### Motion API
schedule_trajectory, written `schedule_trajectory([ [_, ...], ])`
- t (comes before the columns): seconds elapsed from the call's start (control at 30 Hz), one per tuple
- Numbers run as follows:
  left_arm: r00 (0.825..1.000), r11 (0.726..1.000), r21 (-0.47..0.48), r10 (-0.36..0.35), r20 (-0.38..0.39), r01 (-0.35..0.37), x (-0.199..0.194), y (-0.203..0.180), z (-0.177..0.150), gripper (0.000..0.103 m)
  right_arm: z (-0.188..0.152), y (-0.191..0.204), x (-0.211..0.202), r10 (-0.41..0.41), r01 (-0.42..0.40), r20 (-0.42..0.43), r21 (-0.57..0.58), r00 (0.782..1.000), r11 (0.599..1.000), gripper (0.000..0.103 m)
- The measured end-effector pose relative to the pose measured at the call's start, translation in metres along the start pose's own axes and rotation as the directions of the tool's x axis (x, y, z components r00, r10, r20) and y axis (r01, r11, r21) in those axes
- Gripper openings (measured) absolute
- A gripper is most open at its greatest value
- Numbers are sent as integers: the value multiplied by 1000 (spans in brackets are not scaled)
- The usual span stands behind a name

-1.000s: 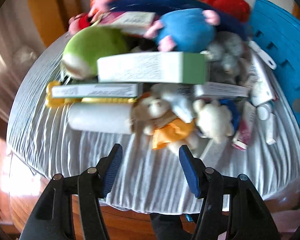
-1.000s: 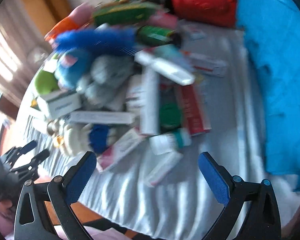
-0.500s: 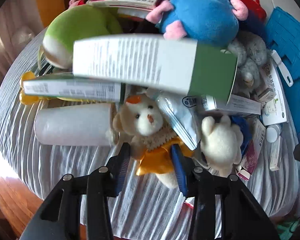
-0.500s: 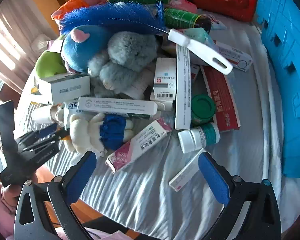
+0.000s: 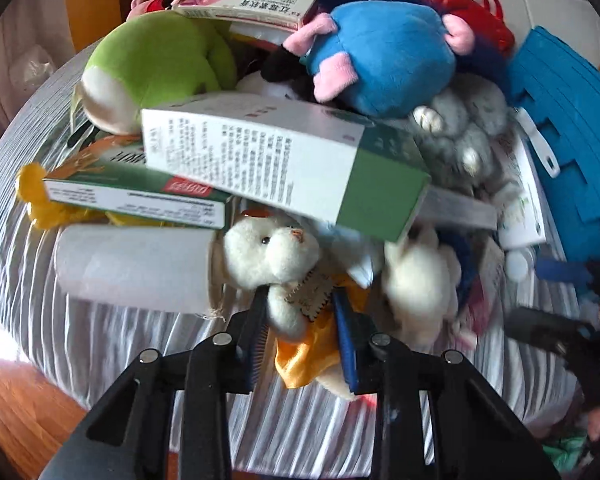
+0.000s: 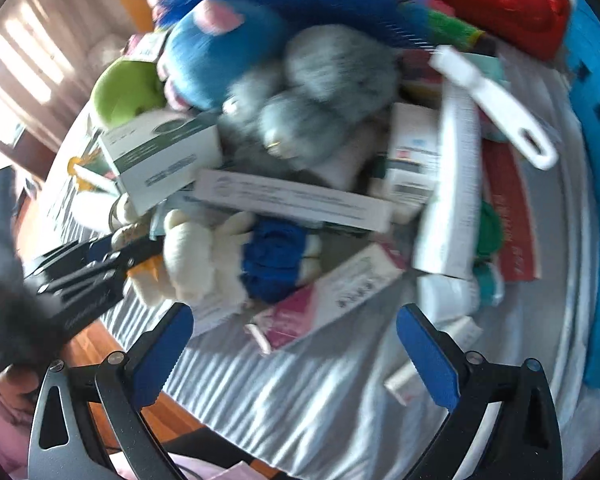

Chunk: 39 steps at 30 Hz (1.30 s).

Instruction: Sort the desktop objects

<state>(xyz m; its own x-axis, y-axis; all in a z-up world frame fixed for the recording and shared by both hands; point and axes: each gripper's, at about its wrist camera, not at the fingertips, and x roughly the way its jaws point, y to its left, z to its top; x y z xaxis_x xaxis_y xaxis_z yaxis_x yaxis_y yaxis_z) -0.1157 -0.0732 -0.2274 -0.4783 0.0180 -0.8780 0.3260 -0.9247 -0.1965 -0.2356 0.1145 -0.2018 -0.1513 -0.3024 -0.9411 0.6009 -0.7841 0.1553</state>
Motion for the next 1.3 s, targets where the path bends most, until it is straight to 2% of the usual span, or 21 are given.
schedule_trajectory([
  [0.03,1000,1000,14,-1,0,1,-1,1,-5,30,1,5,3,-6,6,-3,-17,1000,1000,88],
  [0.1,1000,999,36,-2,-6,2,-4,4,-13,30,4,17,9,-9,8,-16,-48,1000,999,74],
  [0.37,999,995,95,-34,-3,34,-6,14,-25,30,16,49,26,7,-9,-25,-86,1000,996,73],
  [0.57,997,988,137,-77,3,76,-12,15,-24,30,17,57,40,-97,96,-8,-106,995,990,72],
  [0.6,997,986,144,-80,4,79,-14,14,-24,30,17,58,38,-100,100,0,-105,995,989,65],
  [0.63,996,985,153,-86,7,84,-17,12,-23,30,17,58,35,-92,93,9,-103,996,990,47],
  [0.73,995,980,175,-100,17,95,-24,13,-8,30,17,57,18,-46,48,31,-89,998,995,24],
  [0.83,995,976,195,-102,21,96,-30,12,8,30,16,46,4,10,-8,37,-51,999,999,24],
  [0.97,995,972,216,-96,25,89,-40,10,2,30,13,29,-10,75,-75,49,7,996,997,24],
  [1.07,994,970,226,-104,39,93,-46,-6,12,30,16,27,-27,109,-111,78,31,991,993,24],
  [1.2,988,964,253,-114,106,84,-74,-27,21,30,22,18,-51,124,-129,137,28,983,991,24],
  [1.3,982,968,250,-60,178,14,-87,-49,37,30,32,-5,-85,126,-130,216,5,968,992,24],
])
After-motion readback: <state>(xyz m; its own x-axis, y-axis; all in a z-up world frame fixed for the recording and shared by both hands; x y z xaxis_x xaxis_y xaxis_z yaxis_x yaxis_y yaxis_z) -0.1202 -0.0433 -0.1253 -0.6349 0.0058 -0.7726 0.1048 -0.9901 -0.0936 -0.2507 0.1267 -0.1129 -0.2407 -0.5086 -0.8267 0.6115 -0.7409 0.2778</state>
